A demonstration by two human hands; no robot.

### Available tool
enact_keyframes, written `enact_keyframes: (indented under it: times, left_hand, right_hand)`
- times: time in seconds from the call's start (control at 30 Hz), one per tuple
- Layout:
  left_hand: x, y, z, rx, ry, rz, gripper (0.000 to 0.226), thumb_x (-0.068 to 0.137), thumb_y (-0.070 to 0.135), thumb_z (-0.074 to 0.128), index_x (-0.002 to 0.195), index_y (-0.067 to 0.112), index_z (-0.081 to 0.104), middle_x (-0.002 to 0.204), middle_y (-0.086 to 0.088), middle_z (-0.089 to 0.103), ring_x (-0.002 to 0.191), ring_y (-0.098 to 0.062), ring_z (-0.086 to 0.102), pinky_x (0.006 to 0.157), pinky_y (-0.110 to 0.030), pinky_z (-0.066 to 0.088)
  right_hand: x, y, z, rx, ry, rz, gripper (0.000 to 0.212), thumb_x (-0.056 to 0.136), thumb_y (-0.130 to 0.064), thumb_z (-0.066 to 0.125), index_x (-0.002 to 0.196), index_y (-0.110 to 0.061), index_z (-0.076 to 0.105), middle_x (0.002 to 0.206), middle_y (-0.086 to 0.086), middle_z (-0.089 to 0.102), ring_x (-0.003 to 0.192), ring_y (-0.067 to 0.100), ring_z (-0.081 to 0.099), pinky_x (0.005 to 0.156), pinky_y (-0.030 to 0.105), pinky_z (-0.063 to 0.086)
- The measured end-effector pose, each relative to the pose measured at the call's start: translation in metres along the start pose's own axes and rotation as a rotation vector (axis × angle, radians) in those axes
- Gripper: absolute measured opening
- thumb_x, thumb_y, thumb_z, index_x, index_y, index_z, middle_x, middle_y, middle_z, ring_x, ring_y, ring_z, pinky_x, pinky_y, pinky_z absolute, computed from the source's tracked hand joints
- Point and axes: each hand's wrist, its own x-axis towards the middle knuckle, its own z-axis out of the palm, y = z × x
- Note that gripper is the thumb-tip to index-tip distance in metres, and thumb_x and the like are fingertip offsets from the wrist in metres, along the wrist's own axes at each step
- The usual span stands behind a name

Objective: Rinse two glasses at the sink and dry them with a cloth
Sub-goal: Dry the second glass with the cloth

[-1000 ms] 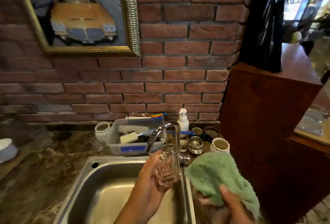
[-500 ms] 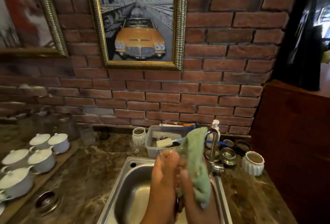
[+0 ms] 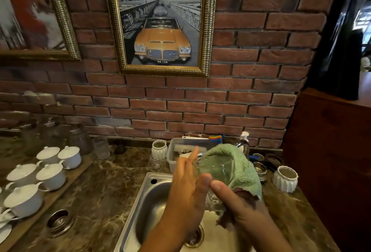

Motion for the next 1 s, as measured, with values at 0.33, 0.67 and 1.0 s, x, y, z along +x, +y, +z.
enact_keyframes:
  times: [0.33, 0.67, 1.0]
  left_hand:
    - [0.012, 0.020, 0.001, 0.134, -0.251, -0.119, 0.086, 0.067, 0.079, 0.042, 0.147, 0.048, 0.030, 0.134, 0.015, 0.053, 0.120, -0.008, 0.057, 0.102, -0.040, 0.052]
    - [-0.001, 0.015, 0.009, -0.071, -0.145, 0.055, 0.077, 0.081, 0.066, 0.054, 0.151, 0.046, 0.032, 0.139, 0.021, 0.052, 0.128, -0.002, 0.053, 0.106, -0.038, 0.049]
    - [0.009, 0.010, -0.009, 0.004, -0.341, 0.254, 0.055, 0.084, 0.055, 0.045, 0.138, 0.044, 0.049, 0.126, 0.005, 0.050, 0.123, -0.018, 0.051, 0.102, -0.027, 0.045]
  right_hand:
    - [0.012, 0.020, -0.022, -0.636, -0.055, -0.320, 0.068, 0.074, -0.051, 0.072, 0.136, -0.048, 0.044, 0.136, -0.017, 0.056, 0.127, 0.004, 0.054, 0.103, 0.034, 0.050]
    - [0.011, 0.012, -0.038, -0.521, -0.220, -0.270, 0.057, 0.070, -0.020, 0.079, 0.124, -0.017, 0.059, 0.109, -0.042, 0.062, 0.099, -0.020, 0.060, 0.077, 0.000, 0.046]
    - [0.001, 0.034, -0.037, 0.616, -0.540, 0.378, 0.079, 0.064, -0.014, 0.088, 0.135, -0.010, 0.055, 0.133, 0.026, 0.061, 0.121, 0.040, 0.061, 0.093, 0.048, 0.054]
